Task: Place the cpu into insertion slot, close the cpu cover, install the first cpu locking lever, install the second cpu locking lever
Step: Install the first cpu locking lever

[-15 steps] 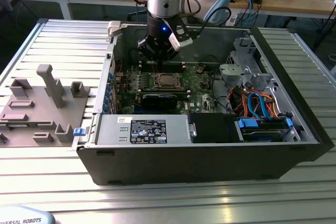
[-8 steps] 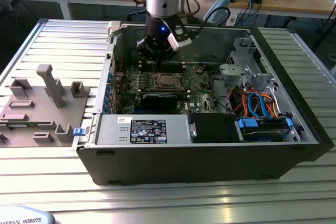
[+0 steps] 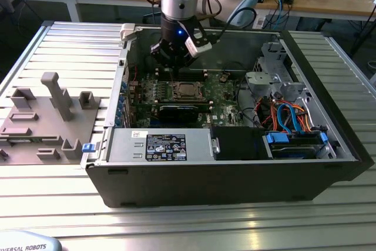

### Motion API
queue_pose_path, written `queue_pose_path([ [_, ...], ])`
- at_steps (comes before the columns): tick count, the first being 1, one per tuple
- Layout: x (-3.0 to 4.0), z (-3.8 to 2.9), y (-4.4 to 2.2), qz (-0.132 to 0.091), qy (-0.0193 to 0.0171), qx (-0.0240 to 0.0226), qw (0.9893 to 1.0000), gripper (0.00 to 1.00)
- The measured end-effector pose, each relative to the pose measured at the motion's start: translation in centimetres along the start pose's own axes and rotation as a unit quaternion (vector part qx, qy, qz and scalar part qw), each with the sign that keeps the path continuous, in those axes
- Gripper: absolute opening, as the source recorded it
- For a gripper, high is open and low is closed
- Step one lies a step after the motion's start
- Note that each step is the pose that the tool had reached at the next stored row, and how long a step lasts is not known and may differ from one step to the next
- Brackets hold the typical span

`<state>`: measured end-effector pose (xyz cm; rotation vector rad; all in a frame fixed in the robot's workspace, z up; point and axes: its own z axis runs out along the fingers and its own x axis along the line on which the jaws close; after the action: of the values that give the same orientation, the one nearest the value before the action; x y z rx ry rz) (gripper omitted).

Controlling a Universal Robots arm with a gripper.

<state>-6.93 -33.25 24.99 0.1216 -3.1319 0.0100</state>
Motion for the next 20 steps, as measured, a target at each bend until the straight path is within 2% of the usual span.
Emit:
queue_pose_path([
  [20,1.0,0.01,0.08,0.0,0.0,0.0,1.0,0.11],
])
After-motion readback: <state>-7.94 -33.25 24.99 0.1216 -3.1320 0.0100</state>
